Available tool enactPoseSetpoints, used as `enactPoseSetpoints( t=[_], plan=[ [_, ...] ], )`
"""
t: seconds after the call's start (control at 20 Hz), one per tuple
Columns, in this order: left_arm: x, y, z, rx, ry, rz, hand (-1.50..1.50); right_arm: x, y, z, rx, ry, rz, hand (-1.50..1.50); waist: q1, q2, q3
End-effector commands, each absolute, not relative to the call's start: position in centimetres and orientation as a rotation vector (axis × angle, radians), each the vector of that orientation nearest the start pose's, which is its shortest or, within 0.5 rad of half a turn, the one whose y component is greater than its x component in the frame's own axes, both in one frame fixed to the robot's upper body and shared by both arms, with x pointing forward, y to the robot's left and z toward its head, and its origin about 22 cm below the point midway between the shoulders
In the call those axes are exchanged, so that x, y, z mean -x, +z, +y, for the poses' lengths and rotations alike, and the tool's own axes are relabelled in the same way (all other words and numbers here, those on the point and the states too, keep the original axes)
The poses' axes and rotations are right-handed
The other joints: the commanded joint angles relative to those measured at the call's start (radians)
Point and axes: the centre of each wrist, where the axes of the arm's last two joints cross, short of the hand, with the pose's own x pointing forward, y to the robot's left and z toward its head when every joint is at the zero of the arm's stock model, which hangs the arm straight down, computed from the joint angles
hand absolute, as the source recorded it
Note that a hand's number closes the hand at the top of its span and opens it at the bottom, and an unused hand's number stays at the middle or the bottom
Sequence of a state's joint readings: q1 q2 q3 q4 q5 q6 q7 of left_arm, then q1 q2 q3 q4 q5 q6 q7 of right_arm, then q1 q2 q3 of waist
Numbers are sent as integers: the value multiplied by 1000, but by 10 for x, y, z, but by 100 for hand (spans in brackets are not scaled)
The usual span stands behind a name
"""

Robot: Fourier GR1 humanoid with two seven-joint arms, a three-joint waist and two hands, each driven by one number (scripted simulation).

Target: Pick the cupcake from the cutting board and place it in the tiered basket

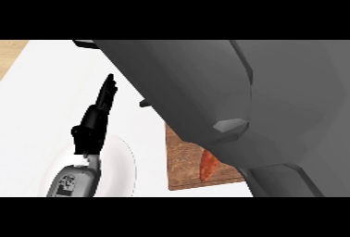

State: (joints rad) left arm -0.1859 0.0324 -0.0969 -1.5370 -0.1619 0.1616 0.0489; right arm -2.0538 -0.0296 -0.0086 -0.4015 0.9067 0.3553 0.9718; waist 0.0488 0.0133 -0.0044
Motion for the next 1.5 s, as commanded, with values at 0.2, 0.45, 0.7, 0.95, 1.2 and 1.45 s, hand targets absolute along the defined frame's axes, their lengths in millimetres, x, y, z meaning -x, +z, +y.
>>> enactPoseSetpoints(
  t=[0.2, 0.45, 0.7, 0.95, 1.2, 1.45],
  plan=[
    [-270, 29, 195, -147, -143, -1675, 0, -389, 420, 42, 1060, 640, -1197, -150, 9, 4, 1],
    [-284, 45, 194, -146, -116, -1678, 0, -387, 428, 36, 929, 545, -1329, -150, -7, -1, 2],
    [-277, 34, 193, -145, -132, -1671, 0, -384, 446, 20, 891, 253, -1435, -150, -16, -5, 2],
    [-278, 25, 204, -200, -103, -1647, 0, -379, 466, 1, 897, 90, -1382, -150, -58, -21, 4],
    [-270, 11, 215, -220, -77, -1630, 0, -392, 479, -70, 811, -67, -1383, -150, -98, -33, 7],
    [-261, 14, 226, -251, -57, -1615, 0, -390, 473, -120, 770, -94, -1413, -150, -125, -49, 10]
  ],
)
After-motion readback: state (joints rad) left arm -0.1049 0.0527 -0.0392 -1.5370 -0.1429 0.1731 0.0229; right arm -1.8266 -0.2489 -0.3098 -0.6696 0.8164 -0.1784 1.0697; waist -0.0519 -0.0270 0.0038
